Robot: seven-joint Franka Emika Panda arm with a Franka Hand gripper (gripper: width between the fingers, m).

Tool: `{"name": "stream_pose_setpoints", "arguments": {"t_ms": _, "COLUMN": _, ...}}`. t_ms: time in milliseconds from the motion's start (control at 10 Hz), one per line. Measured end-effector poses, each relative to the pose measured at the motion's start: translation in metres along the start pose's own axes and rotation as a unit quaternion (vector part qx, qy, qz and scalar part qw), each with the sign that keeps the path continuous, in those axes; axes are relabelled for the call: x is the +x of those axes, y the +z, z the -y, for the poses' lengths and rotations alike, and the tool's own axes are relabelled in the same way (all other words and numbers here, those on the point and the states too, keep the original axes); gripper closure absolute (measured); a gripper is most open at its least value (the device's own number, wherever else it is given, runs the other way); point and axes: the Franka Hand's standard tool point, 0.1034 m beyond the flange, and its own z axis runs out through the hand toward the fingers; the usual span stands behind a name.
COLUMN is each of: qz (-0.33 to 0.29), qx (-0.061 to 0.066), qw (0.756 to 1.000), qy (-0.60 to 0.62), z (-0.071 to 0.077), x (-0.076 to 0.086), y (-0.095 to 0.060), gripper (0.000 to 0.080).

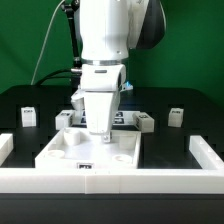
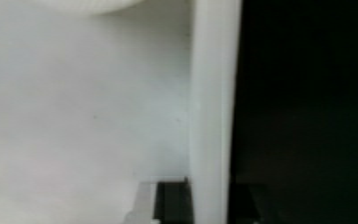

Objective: Assemble one leg

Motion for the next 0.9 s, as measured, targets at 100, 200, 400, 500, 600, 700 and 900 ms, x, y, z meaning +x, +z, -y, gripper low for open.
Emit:
{"name": "stream_pose_setpoints", "arguments": {"t_ms": 100, "qz": 0.0, "qx": 0.0, "qw": 1.0, "qy": 0.0, "z": 0.0, "x": 0.0, "y": 0.0, "gripper": 0.0742}}
{"name": "stream_pose_setpoints", "arguments": {"t_ms": 200, "qz": 0.0, "qx": 0.0, "qw": 1.0, "qy": 0.0, "z": 0.0, "x": 0.0, "y": 0.0, "gripper": 0.0742}}
{"name": "stream_pose_setpoints", "arguments": {"t_ms": 400, "qz": 0.0, "qx": 0.0, "qw": 1.0, "qy": 0.0, "z": 0.0, "x": 0.0, "y": 0.0, "gripper": 0.0742}}
{"name": "stream_pose_setpoints", "arguments": {"t_ms": 500, "qz": 0.0, "qx": 0.0, "qw": 1.0, "qy": -0.003, "z": 0.0, "x": 0.0, "y": 0.0, "gripper": 0.0742}}
{"name": "stream_pose_setpoints", "arguments": {"t_ms": 600, "qz": 0.0, "qx": -0.001, "qw": 1.0, "qy": -0.022, "z": -0.001, "x": 0.004, "y": 0.0, "gripper": 0.0742}}
{"name": "stream_pose_setpoints", "arguments": {"t_ms": 700, "qz": -0.002, "qx": 0.0, "qw": 0.999, "qy": -0.032, "z": 0.0, "x": 0.011, "y": 0.0, "gripper": 0.0742}}
{"name": "stream_pose_setpoints", "arguments": {"t_ms": 900, "qz": -0.005, "qx": 0.0, "qw": 0.998, "qy": -0.062, "z": 0.002, "x": 0.037, "y": 0.001, "gripper": 0.0742}}
